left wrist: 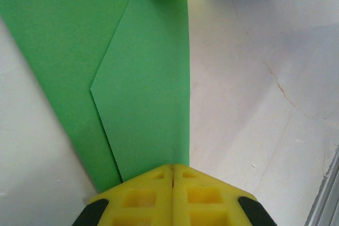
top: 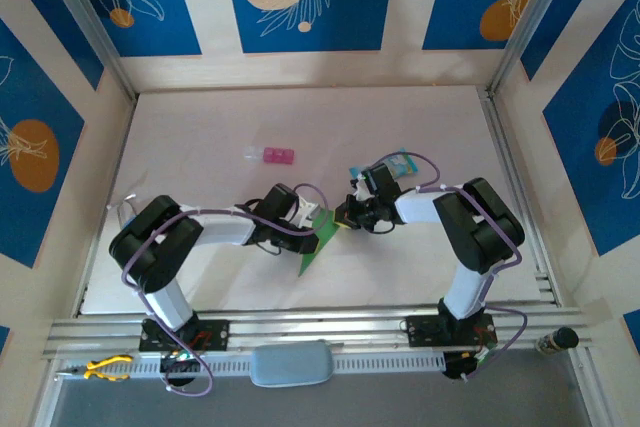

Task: Fold a paper plane with a square sheet of paper (pick it up from the middle)
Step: Fold the wing for the fifth time at the center of the table.

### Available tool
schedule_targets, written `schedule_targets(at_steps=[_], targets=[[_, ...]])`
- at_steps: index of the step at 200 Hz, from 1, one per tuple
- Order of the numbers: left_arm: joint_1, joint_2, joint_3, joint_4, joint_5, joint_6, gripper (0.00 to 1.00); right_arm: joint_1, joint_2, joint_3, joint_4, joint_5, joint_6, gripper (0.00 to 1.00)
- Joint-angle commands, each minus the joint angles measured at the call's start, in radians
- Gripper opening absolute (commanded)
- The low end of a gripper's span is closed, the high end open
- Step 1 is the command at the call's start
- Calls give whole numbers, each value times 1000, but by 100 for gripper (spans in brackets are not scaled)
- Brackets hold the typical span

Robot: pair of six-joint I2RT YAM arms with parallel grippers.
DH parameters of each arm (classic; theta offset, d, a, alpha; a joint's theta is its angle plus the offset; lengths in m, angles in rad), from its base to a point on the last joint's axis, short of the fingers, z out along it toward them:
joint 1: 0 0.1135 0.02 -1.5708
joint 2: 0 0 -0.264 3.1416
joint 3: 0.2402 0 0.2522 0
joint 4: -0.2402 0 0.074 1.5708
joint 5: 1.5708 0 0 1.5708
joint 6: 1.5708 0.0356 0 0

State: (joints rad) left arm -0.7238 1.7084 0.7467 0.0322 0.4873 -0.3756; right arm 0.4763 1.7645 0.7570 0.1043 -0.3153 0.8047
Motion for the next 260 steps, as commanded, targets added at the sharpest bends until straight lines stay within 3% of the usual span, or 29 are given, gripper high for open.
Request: schedule_targets(at_steps=[1,37,83,136,191,260], targets=[[2,-1,-44,-163,-45,0,0,-12,26,-9,-43,54,6,3],[1,-1,-37,-169,-49,0,0,-10,-20,-15,-35,47,7,3],[3,-13,-47,-152,-54,-19,0,18,-52,-17,61,-69,-6,4],[2,-55,-41,-134,-43,-55,0,26,9,-43,-3,47,32,1],[-5,-120,12,-39,34,-169,4,16,29,-70,17,42,34,0],[-45,36,113,7,71,-201,9,20,29,-58,0,45,31,0]])
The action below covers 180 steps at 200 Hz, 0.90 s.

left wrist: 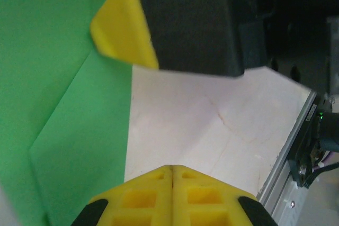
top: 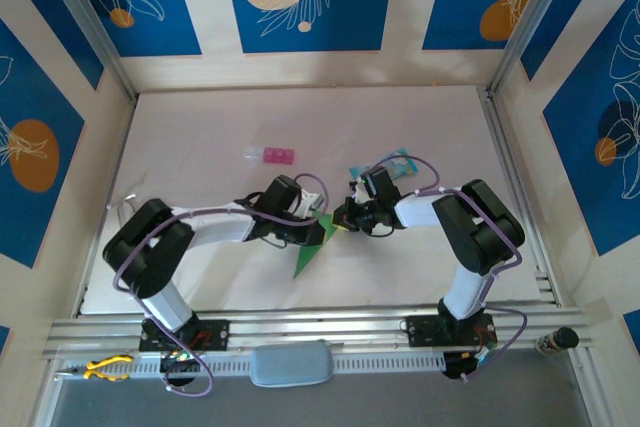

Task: Fold a paper plane with a square sheet of paper (pick it up from the middle)
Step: Fold the wing for the fifth time at the center of the table.

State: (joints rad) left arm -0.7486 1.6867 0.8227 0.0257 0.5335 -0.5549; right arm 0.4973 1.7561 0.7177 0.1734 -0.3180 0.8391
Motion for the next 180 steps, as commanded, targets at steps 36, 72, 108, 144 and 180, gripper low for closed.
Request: schedule_targets(at_steps=[36,72,108,144,180], targets=[[-20,88,13,-30,-47,-35,9,0,46,-18,-73,46,-5,0],[-20,30,-101,-63,-53,-91,9,6,49,-5,-99,64,-17,0],[-21,-79,-236,-35,-44,-128,9,8,54,3,-107,68,-22,0],[-20,-209,-310,-71,-45,-120,10,9,50,14,-107,56,-28,0],[-2,-353,-300,-152,-147,-87,10,12,-28,54,-127,-1,-43,4]])
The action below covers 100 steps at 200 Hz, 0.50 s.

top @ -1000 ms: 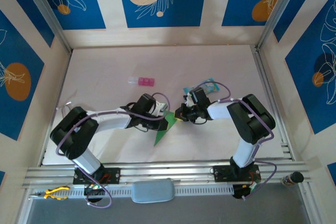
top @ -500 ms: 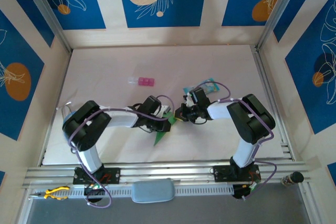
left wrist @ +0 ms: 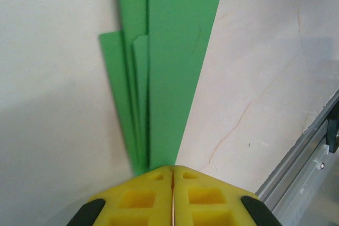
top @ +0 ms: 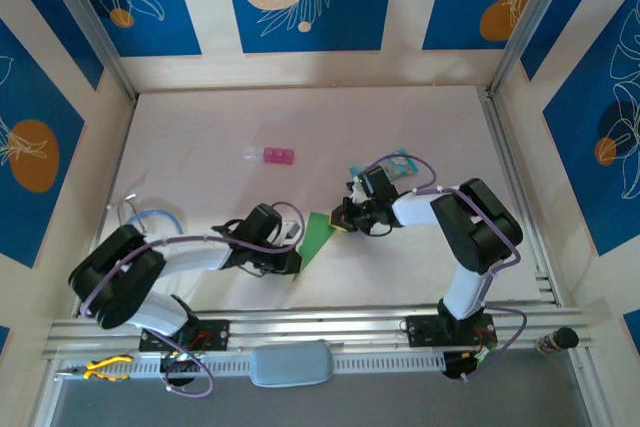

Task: Fold a paper plane with a square sheet of paper (pick it up from the middle)
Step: Fold the wing for the fifth time at the center of the table, then turn over a paper plane at the center of the table.

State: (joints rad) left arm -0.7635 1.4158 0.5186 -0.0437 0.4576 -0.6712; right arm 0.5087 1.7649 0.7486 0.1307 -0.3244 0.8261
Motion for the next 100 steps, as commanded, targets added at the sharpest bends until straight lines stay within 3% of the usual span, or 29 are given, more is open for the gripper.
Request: schedule_targets(at_steps=[1,42,100], targets=[[14,-86,4,-83,-74,29,11,0,-41,24,-86,6,-30,5],[111,-96,64,-122,-118,60,20,-24,-241,-4,-207,95,-17,16],[161,69,175,-134,-11,129,27,-42,-295,-113,-159,14,57,21]])
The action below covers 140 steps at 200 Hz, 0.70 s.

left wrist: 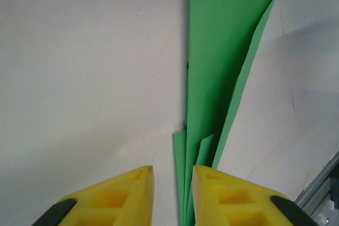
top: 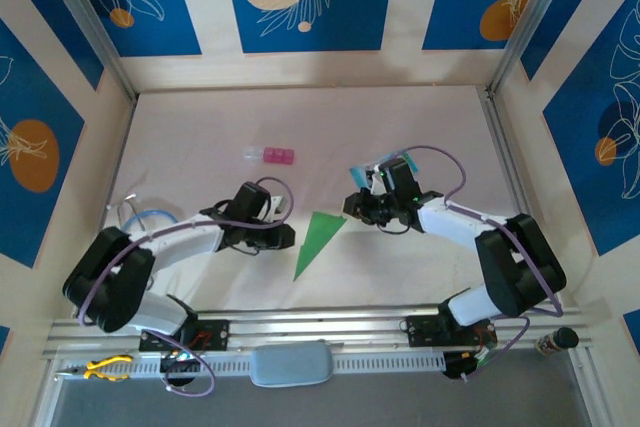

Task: Fold a paper plane with a square sheet of paper (pick it up from the middle)
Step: Turn over a paper plane at the center of the table.

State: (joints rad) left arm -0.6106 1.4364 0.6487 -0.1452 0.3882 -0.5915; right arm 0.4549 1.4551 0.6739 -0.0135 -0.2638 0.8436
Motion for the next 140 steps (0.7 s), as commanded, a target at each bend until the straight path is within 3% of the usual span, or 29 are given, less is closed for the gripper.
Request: schedule_targets(at_steps=[1,140], targets=[[9,50,46,-33,60,50,27,12,16,-39,-13,-47,40,21],[8,228,95,33,208,49,27,90,189,-3,64,-83,78,22]])
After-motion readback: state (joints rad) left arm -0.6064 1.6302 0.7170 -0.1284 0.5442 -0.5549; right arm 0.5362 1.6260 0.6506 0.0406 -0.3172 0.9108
